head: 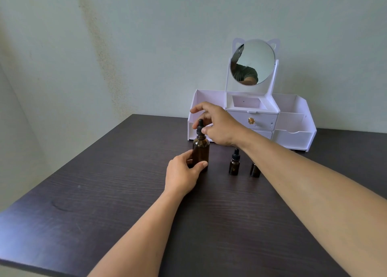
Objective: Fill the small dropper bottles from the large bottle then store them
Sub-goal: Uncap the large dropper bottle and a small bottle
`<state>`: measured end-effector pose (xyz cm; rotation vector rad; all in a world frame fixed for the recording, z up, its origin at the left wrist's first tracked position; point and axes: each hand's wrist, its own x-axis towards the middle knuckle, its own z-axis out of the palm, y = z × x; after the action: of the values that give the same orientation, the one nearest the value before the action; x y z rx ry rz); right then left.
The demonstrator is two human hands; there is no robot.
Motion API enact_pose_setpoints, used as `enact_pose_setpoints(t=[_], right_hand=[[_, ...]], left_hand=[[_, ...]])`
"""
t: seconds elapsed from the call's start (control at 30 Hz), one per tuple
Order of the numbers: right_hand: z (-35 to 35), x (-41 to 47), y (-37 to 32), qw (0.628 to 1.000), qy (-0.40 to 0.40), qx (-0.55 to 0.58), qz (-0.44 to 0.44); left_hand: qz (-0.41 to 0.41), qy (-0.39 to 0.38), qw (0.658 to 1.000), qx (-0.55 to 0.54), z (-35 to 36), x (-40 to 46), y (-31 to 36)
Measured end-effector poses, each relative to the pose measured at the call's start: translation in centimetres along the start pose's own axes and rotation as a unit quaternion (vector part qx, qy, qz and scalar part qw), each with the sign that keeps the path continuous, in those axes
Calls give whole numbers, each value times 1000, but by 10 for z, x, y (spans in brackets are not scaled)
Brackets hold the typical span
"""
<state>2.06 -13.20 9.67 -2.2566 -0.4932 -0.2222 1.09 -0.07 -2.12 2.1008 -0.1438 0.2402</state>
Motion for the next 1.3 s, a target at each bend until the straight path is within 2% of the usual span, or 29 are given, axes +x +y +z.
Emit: enact_pose_setpoints(t=[0.33, 0.43, 0.53, 0.67, 0.8, 1.1, 1.3], right_hand=[[0, -8, 4, 999, 4, -21, 26], [-8, -14, 5, 997, 4, -63, 38], [-25, -21, 9, 986, 0, -155, 64], [-44, -35, 14, 958, -25, -271, 96], [-45, -50, 21, 942, -44, -312, 114], [-36, -66, 31, 960, -4, -265, 87], [-28, -70, 24, 970, -10, -234, 62]], left_hand=[[-4, 8, 1000, 4, 0, -4, 4], [-14, 38, 999, 33, 0, -9, 7], [-30, 74, 994, 79, 0, -19, 9], [-31, 32, 995, 89, 10, -35, 17], [-9, -3, 1000, 29, 28, -39, 32], [-4, -10, 1000, 14, 38, -37, 32], [-6, -1, 1000, 10, 39, -39, 33]])
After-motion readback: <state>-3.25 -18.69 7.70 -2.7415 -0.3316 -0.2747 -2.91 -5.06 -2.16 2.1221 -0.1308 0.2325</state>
